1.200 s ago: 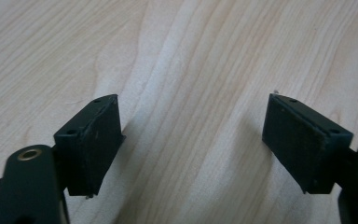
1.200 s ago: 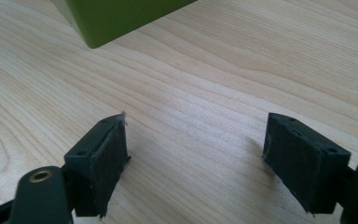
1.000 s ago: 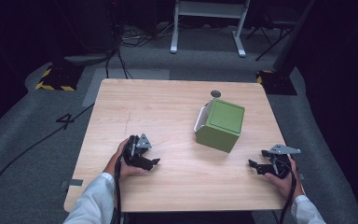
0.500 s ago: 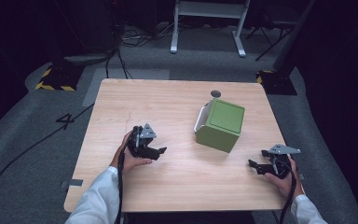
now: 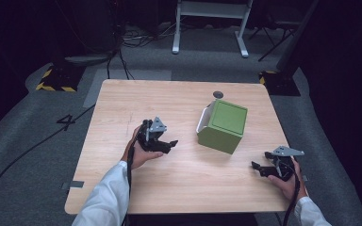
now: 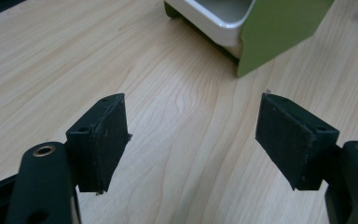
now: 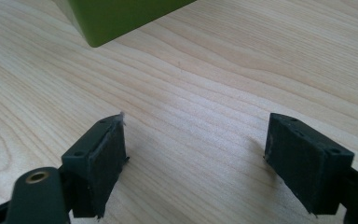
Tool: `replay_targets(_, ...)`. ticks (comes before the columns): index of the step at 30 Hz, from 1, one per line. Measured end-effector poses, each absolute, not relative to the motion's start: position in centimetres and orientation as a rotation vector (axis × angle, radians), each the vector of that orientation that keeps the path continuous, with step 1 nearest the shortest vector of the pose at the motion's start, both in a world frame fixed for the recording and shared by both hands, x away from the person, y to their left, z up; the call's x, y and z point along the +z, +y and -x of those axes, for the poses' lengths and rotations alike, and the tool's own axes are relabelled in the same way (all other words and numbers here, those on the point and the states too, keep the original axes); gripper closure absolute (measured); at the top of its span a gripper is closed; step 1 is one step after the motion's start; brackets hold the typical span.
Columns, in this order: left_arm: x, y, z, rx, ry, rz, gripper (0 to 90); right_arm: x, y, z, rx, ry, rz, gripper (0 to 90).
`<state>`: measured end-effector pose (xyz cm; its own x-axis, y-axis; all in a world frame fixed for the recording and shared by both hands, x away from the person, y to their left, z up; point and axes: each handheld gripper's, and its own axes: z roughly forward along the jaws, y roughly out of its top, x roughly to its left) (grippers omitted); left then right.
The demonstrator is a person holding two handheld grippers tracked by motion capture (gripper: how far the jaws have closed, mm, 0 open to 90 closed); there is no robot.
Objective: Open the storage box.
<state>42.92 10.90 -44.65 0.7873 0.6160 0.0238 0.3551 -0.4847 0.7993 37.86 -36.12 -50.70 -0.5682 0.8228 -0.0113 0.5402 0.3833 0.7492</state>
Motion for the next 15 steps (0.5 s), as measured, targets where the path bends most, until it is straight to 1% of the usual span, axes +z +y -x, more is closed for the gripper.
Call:
replay_targets(7,-43.9,8.7,-44.4,0.453,0.728,-2.085,27.5,-50.7,-36.1,-37.9,1.013,2.265,-1.181,20.5)
replay_targets(15,-43.5,6.4,-45.9,0.463,0.732,-2.053,28.2,-50.7,-36.1,-37.8,1.013,2.267,-1.176,20.5)
